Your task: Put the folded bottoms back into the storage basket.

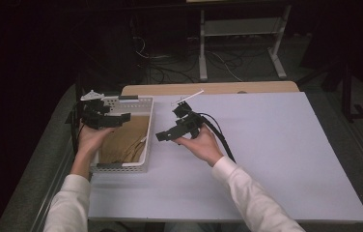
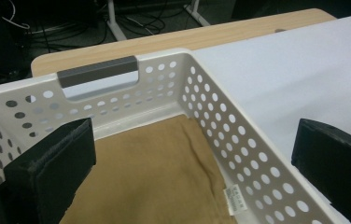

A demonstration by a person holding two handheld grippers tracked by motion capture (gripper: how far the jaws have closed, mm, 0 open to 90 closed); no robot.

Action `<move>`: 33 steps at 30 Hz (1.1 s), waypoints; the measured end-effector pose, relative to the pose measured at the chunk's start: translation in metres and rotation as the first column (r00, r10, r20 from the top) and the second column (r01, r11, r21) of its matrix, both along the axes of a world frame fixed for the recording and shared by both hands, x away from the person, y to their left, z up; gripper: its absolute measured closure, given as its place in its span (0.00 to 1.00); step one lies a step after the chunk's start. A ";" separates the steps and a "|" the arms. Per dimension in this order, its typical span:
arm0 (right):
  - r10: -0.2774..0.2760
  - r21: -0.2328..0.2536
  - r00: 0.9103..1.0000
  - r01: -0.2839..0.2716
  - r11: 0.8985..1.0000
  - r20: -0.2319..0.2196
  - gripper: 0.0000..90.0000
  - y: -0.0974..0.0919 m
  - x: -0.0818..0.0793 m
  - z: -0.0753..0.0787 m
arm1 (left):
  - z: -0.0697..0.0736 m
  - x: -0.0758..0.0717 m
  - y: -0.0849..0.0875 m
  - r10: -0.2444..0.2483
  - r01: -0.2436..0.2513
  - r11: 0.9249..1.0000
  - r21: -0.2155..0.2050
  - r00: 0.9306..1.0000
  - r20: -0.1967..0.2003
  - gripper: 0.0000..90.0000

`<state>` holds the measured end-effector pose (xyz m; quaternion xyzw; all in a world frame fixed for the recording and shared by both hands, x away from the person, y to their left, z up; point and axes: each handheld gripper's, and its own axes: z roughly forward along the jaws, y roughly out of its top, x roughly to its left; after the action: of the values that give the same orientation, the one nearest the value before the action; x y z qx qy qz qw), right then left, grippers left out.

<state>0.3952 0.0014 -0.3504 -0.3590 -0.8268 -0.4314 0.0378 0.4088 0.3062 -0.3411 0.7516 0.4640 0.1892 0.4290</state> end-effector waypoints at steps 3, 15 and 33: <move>-0.008 0.004 1.000 0.008 1.000 0.002 0.00 -0.008 0.001 0.000 | 0.000 -0.003 -0.002 0.001 -0.001 1.000 -0.002 1.000 0.010 0.01; -0.026 -0.012 0.999 0.027 1.000 0.046 0.00 -0.037 -0.002 0.003 | 0.004 -0.023 -0.013 -0.020 0.021 1.000 -0.012 0.998 0.058 0.01; -0.076 -0.001 0.993 0.076 0.997 0.091 0.00 -0.083 -0.008 -0.001 | 0.002 -0.044 -0.039 -0.063 0.064 0.998 -0.005 0.991 0.122 0.01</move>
<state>0.3875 -0.0816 -0.3518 -0.3702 -0.8143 -0.4468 -0.0172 0.3645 0.2675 -0.3393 0.7512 0.4136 0.2188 0.4656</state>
